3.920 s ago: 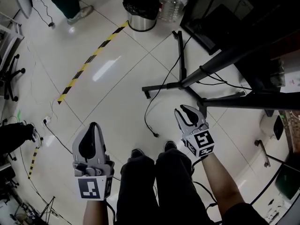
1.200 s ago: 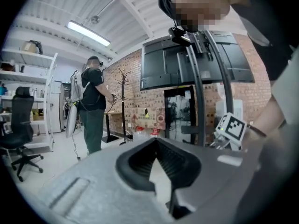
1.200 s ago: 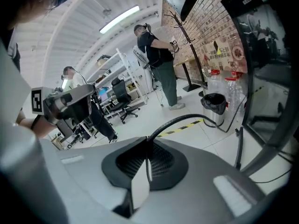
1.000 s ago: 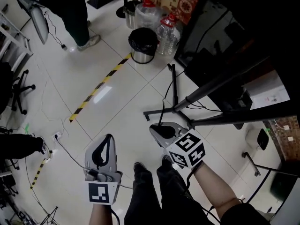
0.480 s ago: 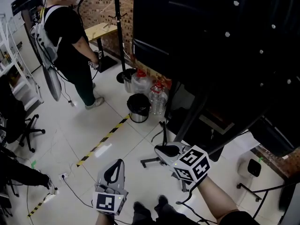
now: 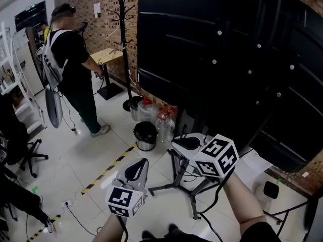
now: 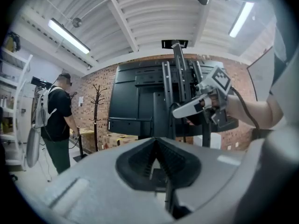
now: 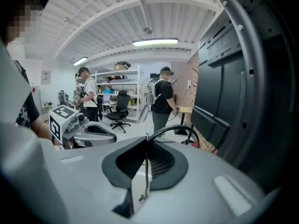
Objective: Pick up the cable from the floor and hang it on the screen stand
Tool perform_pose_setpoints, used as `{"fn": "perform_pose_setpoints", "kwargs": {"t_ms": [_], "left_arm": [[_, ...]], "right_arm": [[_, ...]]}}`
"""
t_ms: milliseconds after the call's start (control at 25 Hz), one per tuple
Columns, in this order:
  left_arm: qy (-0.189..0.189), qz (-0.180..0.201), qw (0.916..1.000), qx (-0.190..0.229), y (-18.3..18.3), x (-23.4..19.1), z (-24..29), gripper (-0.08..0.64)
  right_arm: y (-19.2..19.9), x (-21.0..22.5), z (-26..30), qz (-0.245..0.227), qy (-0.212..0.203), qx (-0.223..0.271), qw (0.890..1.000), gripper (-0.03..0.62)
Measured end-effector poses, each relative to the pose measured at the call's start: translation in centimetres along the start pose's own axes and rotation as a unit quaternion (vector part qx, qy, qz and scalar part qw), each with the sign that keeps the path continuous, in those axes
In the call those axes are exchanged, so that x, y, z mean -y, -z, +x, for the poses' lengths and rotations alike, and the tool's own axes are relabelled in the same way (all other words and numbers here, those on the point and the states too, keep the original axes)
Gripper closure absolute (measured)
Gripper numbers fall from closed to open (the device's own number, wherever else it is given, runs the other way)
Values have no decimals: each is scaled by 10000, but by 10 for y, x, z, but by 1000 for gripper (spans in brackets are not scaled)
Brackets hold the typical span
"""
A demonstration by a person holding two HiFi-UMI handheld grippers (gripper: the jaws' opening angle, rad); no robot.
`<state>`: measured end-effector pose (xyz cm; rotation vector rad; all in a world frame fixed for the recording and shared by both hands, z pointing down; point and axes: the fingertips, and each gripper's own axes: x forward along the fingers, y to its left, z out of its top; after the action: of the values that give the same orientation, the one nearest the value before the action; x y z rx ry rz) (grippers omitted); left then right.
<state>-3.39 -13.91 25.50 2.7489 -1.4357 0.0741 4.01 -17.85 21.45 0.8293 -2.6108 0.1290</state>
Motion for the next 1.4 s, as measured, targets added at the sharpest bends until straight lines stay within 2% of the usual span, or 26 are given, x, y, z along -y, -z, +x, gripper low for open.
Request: {"fn": "perform_pose_setpoints", "kwargs": {"t_ms": [160, 280, 480, 640, 920, 1080, 1240, 1400], "left_arm": [[61, -238, 9995, 220, -40, -5, 26, 555], [156, -274, 9990, 311, -65, -7, 44, 555], [633, -31, 9977, 239, -98, 0, 75, 555], [803, 153, 9958, 416, -134, -1, 96, 555], [874, 57, 9933, 752, -201, -8, 129, 555], [972, 115, 9918, 817, -229, -1, 140, 555], [1030, 106, 9910, 853, -250, 3, 145, 555], [1008, 222, 9910, 857, -263, 7, 147, 554]], "right_arm": [[-24, 7, -4, -136, 90, 247, 9996, 580], [-39, 13, -5, -197, 155, 361, 9990, 580], [-84, 28, -10, -75, -131, 550, 9984, 580], [-129, 52, -25, -64, -255, 475, 9985, 580], [-211, 92, -55, -362, 100, 425, 9984, 580], [-246, 99, -69, -470, 210, 599, 9969, 581], [-279, 105, -82, -285, 87, 840, 9960, 581], [-309, 124, -97, 414, -84, 1133, 9927, 581]]}}
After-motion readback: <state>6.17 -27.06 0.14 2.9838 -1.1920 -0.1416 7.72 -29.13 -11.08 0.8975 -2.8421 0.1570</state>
